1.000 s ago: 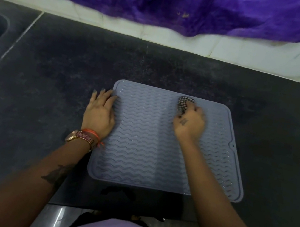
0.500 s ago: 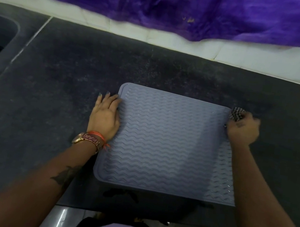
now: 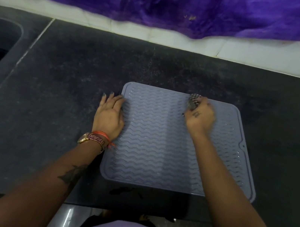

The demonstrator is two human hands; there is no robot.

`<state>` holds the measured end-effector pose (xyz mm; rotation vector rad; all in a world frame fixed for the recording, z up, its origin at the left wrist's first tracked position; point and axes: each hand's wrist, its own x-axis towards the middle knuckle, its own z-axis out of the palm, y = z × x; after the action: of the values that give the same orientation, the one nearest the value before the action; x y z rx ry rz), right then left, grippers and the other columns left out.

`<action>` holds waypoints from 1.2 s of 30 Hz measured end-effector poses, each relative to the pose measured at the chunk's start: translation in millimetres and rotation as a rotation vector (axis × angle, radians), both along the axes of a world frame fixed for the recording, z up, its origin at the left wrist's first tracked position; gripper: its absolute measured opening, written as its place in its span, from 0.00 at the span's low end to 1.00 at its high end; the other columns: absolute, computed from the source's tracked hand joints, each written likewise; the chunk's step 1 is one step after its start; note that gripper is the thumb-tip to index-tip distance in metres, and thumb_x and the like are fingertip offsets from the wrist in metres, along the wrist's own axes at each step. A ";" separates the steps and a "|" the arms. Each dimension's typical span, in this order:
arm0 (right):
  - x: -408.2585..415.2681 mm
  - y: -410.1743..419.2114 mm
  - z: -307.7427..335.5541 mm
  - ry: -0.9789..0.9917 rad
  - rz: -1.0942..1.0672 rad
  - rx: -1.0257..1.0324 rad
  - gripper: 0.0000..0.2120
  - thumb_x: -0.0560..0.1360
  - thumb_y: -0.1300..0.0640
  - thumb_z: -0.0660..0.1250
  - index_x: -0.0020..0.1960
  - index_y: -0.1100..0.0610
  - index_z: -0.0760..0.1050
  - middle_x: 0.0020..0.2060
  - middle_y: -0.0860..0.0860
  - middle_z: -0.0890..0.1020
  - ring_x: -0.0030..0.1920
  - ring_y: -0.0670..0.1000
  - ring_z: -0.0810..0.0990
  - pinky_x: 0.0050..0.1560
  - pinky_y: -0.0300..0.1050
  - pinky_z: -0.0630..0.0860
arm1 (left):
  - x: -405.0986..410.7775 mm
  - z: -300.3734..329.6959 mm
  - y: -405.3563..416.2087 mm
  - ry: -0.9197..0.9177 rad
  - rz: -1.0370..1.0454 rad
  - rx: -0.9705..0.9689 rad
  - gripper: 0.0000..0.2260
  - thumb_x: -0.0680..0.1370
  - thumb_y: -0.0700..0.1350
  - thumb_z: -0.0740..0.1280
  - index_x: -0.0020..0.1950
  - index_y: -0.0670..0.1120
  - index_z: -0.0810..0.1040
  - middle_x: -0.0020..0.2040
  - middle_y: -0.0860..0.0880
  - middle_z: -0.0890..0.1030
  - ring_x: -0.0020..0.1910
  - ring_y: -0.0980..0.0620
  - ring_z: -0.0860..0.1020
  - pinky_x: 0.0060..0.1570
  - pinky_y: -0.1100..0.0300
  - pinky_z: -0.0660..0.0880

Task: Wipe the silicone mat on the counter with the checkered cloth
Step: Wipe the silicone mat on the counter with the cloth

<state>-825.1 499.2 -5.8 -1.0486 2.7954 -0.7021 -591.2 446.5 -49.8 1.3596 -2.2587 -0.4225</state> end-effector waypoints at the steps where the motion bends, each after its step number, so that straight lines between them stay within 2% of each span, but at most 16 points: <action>1: 14.0 -1.8 -2.9 0.029 0.030 0.053 0.22 0.73 0.58 0.65 0.65 0.60 0.66 0.63 0.62 0.72 0.60 0.61 0.73 0.59 0.50 0.71 | -0.5 0.1 -0.4 -0.001 -0.001 0.002 0.19 0.75 0.34 0.58 0.66 0.38 0.71 0.67 0.39 0.73 0.72 0.38 0.63 0.75 0.49 0.47; 3: 45.8 -9.6 -5.2 0.038 0.138 0.076 0.25 0.71 0.58 0.66 0.66 0.59 0.64 0.64 0.62 0.70 0.60 0.62 0.72 0.58 0.51 0.71 | -1.7 0.6 -1.1 -0.001 -0.001 0.003 0.19 0.75 0.34 0.58 0.66 0.38 0.71 0.67 0.39 0.72 0.72 0.38 0.63 0.75 0.50 0.47; 8: 100.1 -24.7 -9.3 -0.016 0.374 0.005 0.24 0.69 0.56 0.68 0.64 0.57 0.68 0.60 0.60 0.71 0.54 0.61 0.76 0.54 0.51 0.74 | -1.7 0.6 -0.6 0.008 0.000 0.004 0.19 0.75 0.34 0.57 0.67 0.37 0.69 0.67 0.39 0.72 0.72 0.38 0.63 0.75 0.49 0.48; 11: 97.3 -27.1 -6.0 -0.316 0.472 -0.152 0.21 0.69 0.58 0.71 0.60 0.56 0.73 0.58 0.57 0.76 0.56 0.58 0.77 0.57 0.48 0.73 | -0.5 1.6 -0.5 0.019 -0.006 0.008 0.20 0.75 0.34 0.57 0.67 0.36 0.69 0.67 0.38 0.72 0.71 0.37 0.63 0.75 0.48 0.49; 13: 82.3 -22.6 0.4 -0.506 0.426 -0.265 0.17 0.69 0.59 0.72 0.57 0.56 0.76 0.54 0.54 0.81 0.52 0.52 0.79 0.54 0.45 0.76 | 0.1 2.9 -0.3 0.026 -0.009 0.037 0.20 0.75 0.34 0.57 0.67 0.37 0.68 0.68 0.38 0.71 0.72 0.38 0.62 0.75 0.48 0.47; 14: 70.6 -17.7 3.1 -0.502 0.366 -0.313 0.16 0.69 0.58 0.72 0.56 0.55 0.77 0.51 0.52 0.82 0.49 0.51 0.80 0.49 0.44 0.77 | 1.5 3.8 -0.4 0.032 -0.007 0.058 0.21 0.75 0.34 0.57 0.68 0.37 0.67 0.68 0.37 0.70 0.73 0.38 0.61 0.75 0.50 0.46; 16: 38.2 -4.5 6.0 -0.356 0.214 -0.376 0.14 0.70 0.56 0.72 0.55 0.55 0.77 0.48 0.52 0.83 0.46 0.51 0.81 0.44 0.41 0.75 | 5.9 6.3 -2.9 0.032 -0.015 0.085 0.21 0.75 0.35 0.58 0.69 0.38 0.66 0.69 0.36 0.69 0.73 0.38 0.60 0.74 0.51 0.46; 18: 1.6 9.2 5.0 -0.212 0.042 -0.319 0.15 0.71 0.54 0.70 0.57 0.57 0.74 0.51 0.55 0.82 0.50 0.55 0.80 0.46 0.42 0.73 | 13.3 7.6 -8.0 -0.022 -0.050 0.058 0.20 0.76 0.37 0.59 0.69 0.39 0.67 0.68 0.35 0.70 0.73 0.38 0.60 0.74 0.51 0.47; 20: -16.8 15.7 1.6 -0.174 -0.076 -0.167 0.19 0.72 0.53 0.69 0.60 0.59 0.72 0.56 0.59 0.79 0.56 0.58 0.77 0.54 0.47 0.73 | 21.6 6.6 -12.8 -0.085 -0.070 0.021 0.19 0.77 0.43 0.58 0.68 0.40 0.68 0.68 0.37 0.71 0.73 0.39 0.61 0.75 0.49 0.48; 23: 5.0 10.6 -2.7 -0.119 -0.057 -0.048 0.23 0.73 0.53 0.68 0.64 0.59 0.68 0.60 0.61 0.75 0.59 0.60 0.74 0.58 0.49 0.70 | 27.3 4.1 -12.5 -0.119 -0.076 -0.015 0.22 0.77 0.49 0.54 0.68 0.39 0.69 0.68 0.40 0.72 0.72 0.40 0.62 0.75 0.49 0.49; 27: 65.1 -4.4 -7.2 -0.127 0.083 -0.097 0.25 0.71 0.53 0.68 0.66 0.57 0.67 0.60 0.60 0.73 0.58 0.60 0.74 0.57 0.49 0.70 | 25.4 2.4 -11.8 -0.117 -0.082 -0.054 0.22 0.77 0.48 0.54 0.66 0.39 0.71 0.66 0.41 0.74 0.71 0.41 0.64 0.75 0.50 0.48; 30: 95.8 -21.9 -8.1 -0.252 0.222 -0.156 0.23 0.69 0.53 0.70 0.62 0.54 0.71 0.59 0.59 0.74 0.56 0.58 0.75 0.56 0.46 0.71 | 26.6 2.3 -13.8 -0.106 -0.072 -0.048 0.21 0.77 0.47 0.56 0.66 0.39 0.72 0.66 0.41 0.74 0.71 0.41 0.65 0.75 0.51 0.48; 32: 97.3 -35.9 -3.7 -0.422 0.283 -0.204 0.20 0.67 0.55 0.73 0.58 0.54 0.74 0.56 0.56 0.77 0.55 0.55 0.77 0.54 0.41 0.71 | 28.0 1.6 -13.7 -0.098 -0.067 -0.044 0.20 0.76 0.47 0.56 0.65 0.39 0.72 0.66 0.41 0.74 0.71 0.41 0.65 0.75 0.51 0.48; 34: 86.9 -43.9 2.6 -0.516 0.229 -0.307 0.18 0.67 0.56 0.73 0.56 0.56 0.77 0.54 0.54 0.81 0.53 0.52 0.79 0.49 0.35 0.70 | 29.2 1.1 -13.8 -0.079 -0.055 -0.036 0.20 0.76 0.45 0.56 0.64 0.39 0.73 0.65 0.41 0.75 0.71 0.41 0.65 0.75 0.51 0.48; 36: 74.6 -45.5 3.2 -0.385 0.111 -0.355 0.17 0.69 0.55 0.71 0.56 0.57 0.75 0.54 0.55 0.80 0.53 0.54 0.79 0.49 0.38 0.70 | 29.6 0.9 -14.6 -0.061 -0.041 -0.029 0.20 0.75 0.45 0.56 0.64 0.39 0.73 0.65 0.41 0.75 0.71 0.42 0.65 0.75 0.51 0.48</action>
<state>-750.6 453.7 -2.6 -0.9783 2.3190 -1.2645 -561.6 431.9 -48.9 1.3308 -2.3359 -0.3648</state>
